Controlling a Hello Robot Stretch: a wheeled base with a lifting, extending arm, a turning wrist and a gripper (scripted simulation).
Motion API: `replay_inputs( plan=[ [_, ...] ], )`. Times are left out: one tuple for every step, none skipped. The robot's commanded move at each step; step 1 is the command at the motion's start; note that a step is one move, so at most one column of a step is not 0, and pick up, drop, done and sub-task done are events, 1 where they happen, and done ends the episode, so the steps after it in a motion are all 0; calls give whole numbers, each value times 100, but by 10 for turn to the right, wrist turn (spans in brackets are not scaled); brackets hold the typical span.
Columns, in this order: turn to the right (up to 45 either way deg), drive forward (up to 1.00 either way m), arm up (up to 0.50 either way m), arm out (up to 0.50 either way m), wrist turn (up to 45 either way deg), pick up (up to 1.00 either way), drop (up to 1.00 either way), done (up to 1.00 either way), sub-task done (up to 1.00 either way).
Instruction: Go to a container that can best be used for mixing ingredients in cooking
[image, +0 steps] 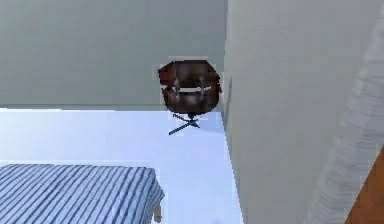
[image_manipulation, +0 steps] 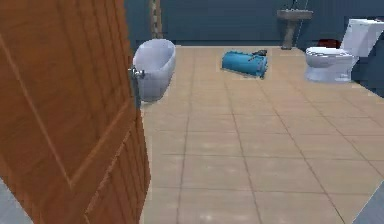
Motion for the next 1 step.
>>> replay_inputs(
  plan=[
    [0,30,0,0,0,0,0,0,0]
  ],
)
